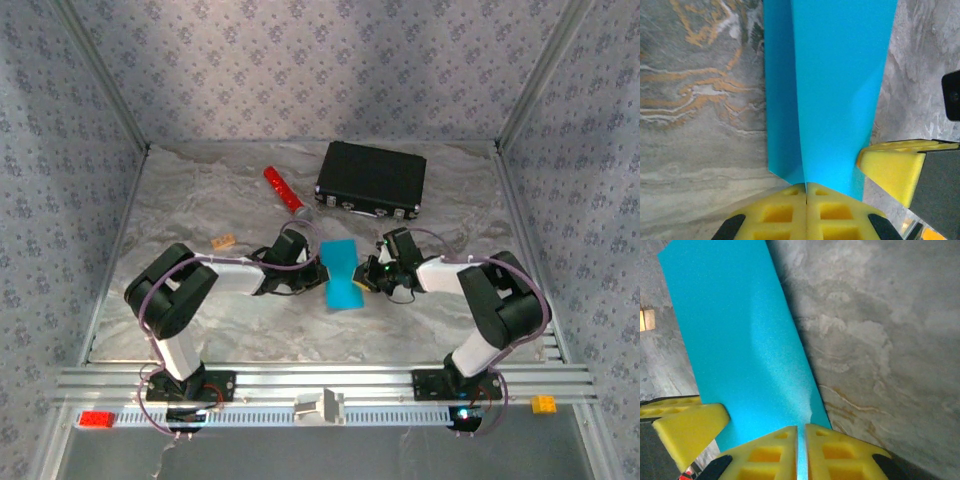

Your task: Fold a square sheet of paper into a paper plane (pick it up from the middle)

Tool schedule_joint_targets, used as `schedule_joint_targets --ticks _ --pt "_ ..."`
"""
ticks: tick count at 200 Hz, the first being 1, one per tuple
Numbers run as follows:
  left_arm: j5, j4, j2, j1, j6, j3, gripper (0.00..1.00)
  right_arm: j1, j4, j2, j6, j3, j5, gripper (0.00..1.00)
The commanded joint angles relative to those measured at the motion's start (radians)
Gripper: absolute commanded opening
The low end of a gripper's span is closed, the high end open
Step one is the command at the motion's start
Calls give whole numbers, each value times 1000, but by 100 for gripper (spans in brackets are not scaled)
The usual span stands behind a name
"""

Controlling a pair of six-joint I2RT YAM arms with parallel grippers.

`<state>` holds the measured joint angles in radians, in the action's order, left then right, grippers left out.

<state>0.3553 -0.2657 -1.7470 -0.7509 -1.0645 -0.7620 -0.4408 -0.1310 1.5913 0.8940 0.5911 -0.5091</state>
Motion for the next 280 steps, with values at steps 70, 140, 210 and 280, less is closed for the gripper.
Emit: schedule_joint_targets --ticks 70,140,210,280 --pt "66 10 63 12 -24 4 2 -14 168 -282 -174 -26 145 56" --pt "94 20 92 29 -42 12 3 -324 137 -421 -639 -60 478 69" --pt "93 18 91 32 -43 12 3 -627 -105 -368 -1005 -155 701 68" --pt "94 15 92 32 -45 15 3 -746 -212 -170 -1095 -103 975 67"
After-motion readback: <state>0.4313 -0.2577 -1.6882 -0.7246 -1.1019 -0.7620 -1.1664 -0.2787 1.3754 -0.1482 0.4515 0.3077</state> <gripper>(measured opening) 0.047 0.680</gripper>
